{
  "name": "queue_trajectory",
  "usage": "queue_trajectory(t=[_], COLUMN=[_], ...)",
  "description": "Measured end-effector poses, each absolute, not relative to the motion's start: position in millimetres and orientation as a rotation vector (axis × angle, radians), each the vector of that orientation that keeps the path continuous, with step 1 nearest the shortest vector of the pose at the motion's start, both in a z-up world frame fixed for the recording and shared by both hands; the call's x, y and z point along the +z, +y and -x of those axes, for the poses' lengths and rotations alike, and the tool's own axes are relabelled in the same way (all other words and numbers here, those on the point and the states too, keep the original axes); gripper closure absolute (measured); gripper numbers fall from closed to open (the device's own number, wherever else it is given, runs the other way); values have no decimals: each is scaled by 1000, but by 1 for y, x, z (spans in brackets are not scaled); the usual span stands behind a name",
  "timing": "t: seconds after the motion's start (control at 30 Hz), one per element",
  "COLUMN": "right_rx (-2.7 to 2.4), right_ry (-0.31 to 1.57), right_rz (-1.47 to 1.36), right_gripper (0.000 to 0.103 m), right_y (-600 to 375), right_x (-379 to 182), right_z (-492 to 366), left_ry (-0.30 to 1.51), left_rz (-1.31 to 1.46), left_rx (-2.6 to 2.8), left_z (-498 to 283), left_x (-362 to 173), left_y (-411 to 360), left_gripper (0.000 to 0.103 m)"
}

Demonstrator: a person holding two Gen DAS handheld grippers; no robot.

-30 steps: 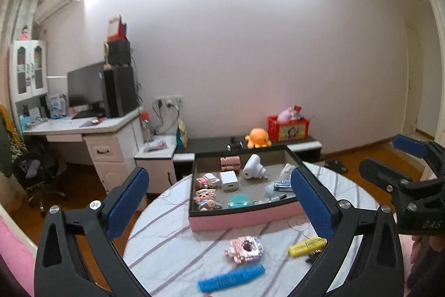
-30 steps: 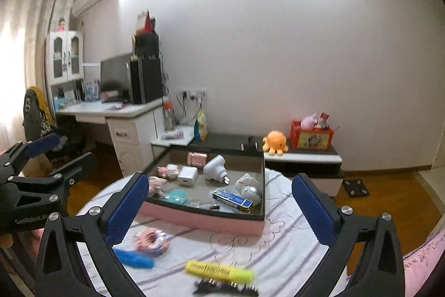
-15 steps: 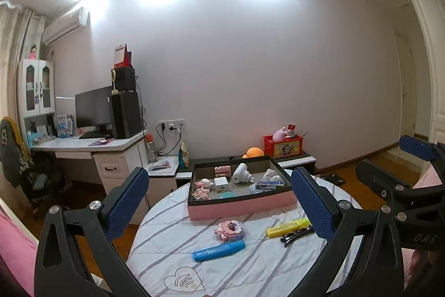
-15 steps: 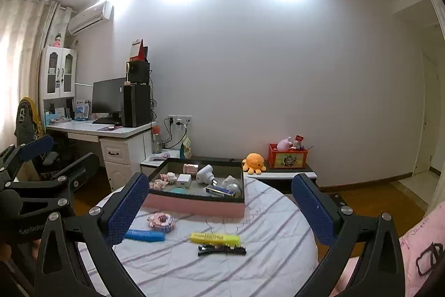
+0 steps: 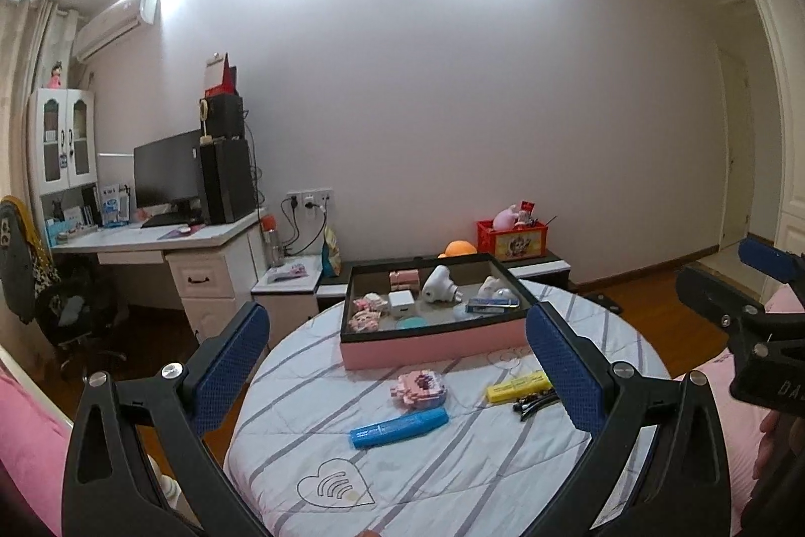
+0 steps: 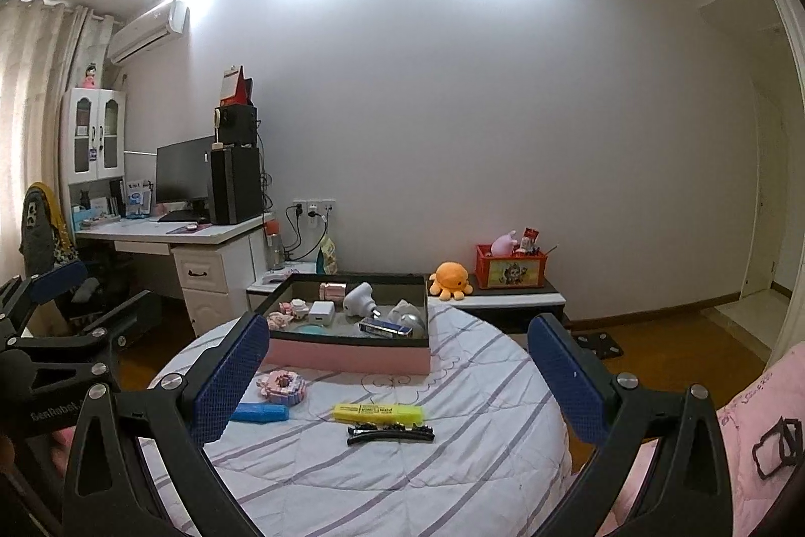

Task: Organize rigid objects
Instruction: 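Withdraw both tools from the pink box back toward the remaining items, then grasp the pink block donut with the left tool while the right grasps the black hair clip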

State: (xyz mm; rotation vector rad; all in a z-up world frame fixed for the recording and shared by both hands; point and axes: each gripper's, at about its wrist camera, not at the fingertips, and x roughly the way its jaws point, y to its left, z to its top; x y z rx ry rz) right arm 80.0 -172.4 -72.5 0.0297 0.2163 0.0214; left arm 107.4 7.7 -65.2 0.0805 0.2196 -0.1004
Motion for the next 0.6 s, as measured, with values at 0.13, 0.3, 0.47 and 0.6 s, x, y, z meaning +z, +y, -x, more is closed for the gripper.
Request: queue_trajectory(t=[0.13,0.3,0.47,0.6], right_rx=[5,-11,-1,3], right_ry=[249,326,445,520], right_rz=[-33,-47,-68,-65], right_gripper=[0,0,0,0], right_y=[-178,-187,-192,-192], right_x=[-82,-103,-138,-161], right_z=[-89,-111,-142,-163], left_ry=[256,360,492,578], left_rz=[-81,-73,-20,30], left_rx=[-77,-54,-78,-97], left_z=[-119,-144,-176,-203], left_x=[-78,-107,-139,-161], left_y=[18,34,47,49], left_gripper=[0,0,0,0])
